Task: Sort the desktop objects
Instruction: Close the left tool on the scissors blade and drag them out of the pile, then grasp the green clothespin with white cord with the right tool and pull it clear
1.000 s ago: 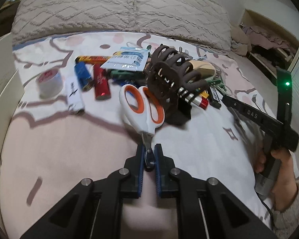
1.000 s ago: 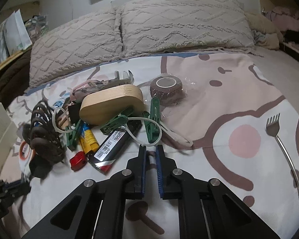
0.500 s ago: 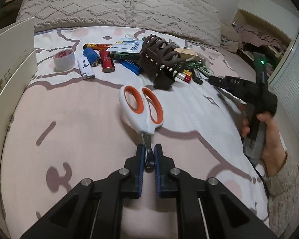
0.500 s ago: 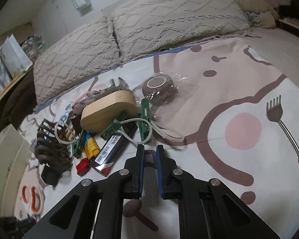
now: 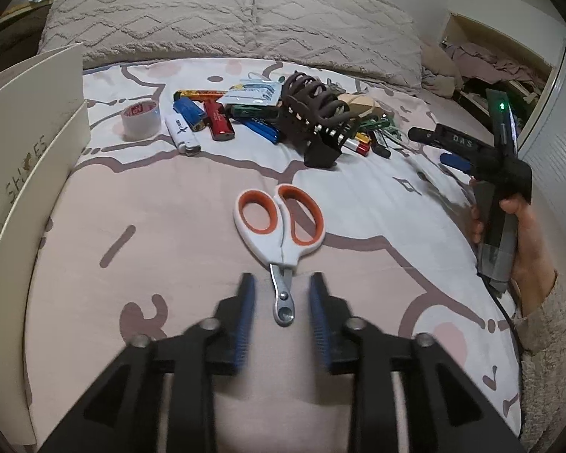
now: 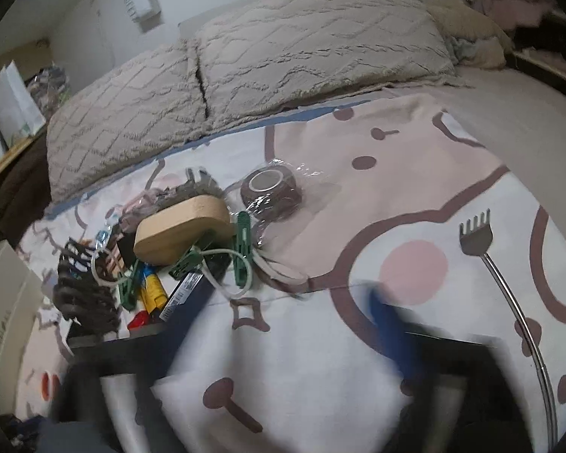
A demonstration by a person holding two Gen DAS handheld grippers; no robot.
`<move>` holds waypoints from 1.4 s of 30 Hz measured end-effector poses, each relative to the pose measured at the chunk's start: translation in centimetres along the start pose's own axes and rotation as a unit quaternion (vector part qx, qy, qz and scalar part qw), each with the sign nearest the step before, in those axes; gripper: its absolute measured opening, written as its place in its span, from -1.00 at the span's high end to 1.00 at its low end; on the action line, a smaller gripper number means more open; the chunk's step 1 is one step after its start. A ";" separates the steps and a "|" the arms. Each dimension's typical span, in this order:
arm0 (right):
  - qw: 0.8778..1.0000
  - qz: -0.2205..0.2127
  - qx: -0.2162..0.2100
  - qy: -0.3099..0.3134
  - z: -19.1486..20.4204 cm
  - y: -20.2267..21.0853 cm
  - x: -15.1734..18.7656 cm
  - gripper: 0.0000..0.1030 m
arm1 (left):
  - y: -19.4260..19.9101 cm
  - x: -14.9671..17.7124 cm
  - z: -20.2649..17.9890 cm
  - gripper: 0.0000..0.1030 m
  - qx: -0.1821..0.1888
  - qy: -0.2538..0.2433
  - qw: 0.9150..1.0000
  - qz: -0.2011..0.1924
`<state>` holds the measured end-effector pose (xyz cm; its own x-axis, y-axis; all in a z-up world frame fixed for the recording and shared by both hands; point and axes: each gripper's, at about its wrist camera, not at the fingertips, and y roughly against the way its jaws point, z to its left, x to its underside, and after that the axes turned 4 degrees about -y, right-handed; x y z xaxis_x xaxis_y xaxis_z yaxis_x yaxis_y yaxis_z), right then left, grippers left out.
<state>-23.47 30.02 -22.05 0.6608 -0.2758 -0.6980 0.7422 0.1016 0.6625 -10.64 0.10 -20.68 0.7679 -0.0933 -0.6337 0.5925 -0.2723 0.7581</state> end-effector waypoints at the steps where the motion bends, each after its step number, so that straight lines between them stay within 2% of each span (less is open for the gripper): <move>1: 1.000 -0.003 0.003 0.010 0.4 0.1 0.0 -0.88 | 0.1 0.0 0.0 0.21 -0.003 0.000 1.000 -0.003; 5: 0.999 -0.002 0.029 0.038 1.3 -0.3 0.0 -0.84 | 0.1 -0.1 0.1 0.17 -0.008 0.003 1.000 -0.009; 6: 0.999 0.001 0.027 0.037 1.2 -0.5 0.0 -0.73 | 0.1 -0.1 0.1 0.17 -0.009 0.003 1.000 -0.011; 7: 0.999 0.006 0.023 0.034 1.1 -0.8 0.0 -0.39 | 0.0 -0.2 0.1 0.17 -0.010 0.003 1.000 -0.012; 8: 0.999 0.012 0.020 0.027 0.9 -1.1 -0.1 -0.17 | -0.1 -0.2 0.0 0.17 -0.010 0.002 1.000 -0.011; 13: 0.999 0.033 -0.018 -0.002 -0.1 -2.4 -0.3 0.12 | -0.5 -0.2 -0.2 0.17 -0.015 -0.001 1.000 -0.011; 15: 0.999 0.036 -0.033 -0.003 -0.1 -2.6 -0.3 0.34 | -0.7 -0.3 -0.4 0.17 -0.016 -0.005 1.000 -0.010; 17: 0.998 0.035 -0.043 0.001 0.2 -2.5 -0.1 0.71 | -0.8 -0.3 -0.5 0.17 -0.017 -0.006 1.000 -0.010; 20: 0.999 0.019 -0.051 0.006 0.5 -1.6 0.2 0.92 | -1.0 -0.4 -0.4 0.17 -0.014 -0.004 1.000 -0.009; 24: 0.998 0.016 -0.057 0.014 1.3 -0.7 1.1 0.94 | -1.3 -0.3 -0.3 0.17 -0.010 -0.001 1.000 -0.008; 29: 0.998 0.017 -0.040 0.049 2.9 -0.2 1.8 0.94 | -1.1 -0.2 -0.3 0.19 -0.003 0.000 1.000 -0.014; 30: 0.998 0.012 -0.034 0.051 3.0 0.0 1.8 0.94 | -1.0 -0.2 -0.2 0.25 -0.001 0.002 1.000 -0.015; 32: 0.999 0.007 -0.034 0.043 2.6 0.2 1.7 0.94 | -1.0 -0.2 -0.1 0.56 0.001 0.005 1.000 -0.015; 35: 0.999 0.010 -0.027 0.013 1.4 0.0 1.4 0.94 | -1.0 -0.1 -0.1 0.77 0.009 0.006 1.000 -0.014; 38: 1.000 0.015 -0.022 -0.014 0.3 -0.2 1.2 0.93 | -0.9 -0.1 -0.5 0.77 0.011 -0.002 1.000 -0.015; 42: 0.999 0.031 -0.029 -0.020 0.2 -0.8 1.2 0.93 | -1.0 0.0 -1.1 0.77 0.007 -0.017 1.000 -0.014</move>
<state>-23.36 29.41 -23.36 0.7020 -0.3052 -0.6435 0.7055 0.1743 0.6870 -10.95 1.42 -21.24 0.7424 -0.1176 -0.6595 0.6096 -0.2895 0.7379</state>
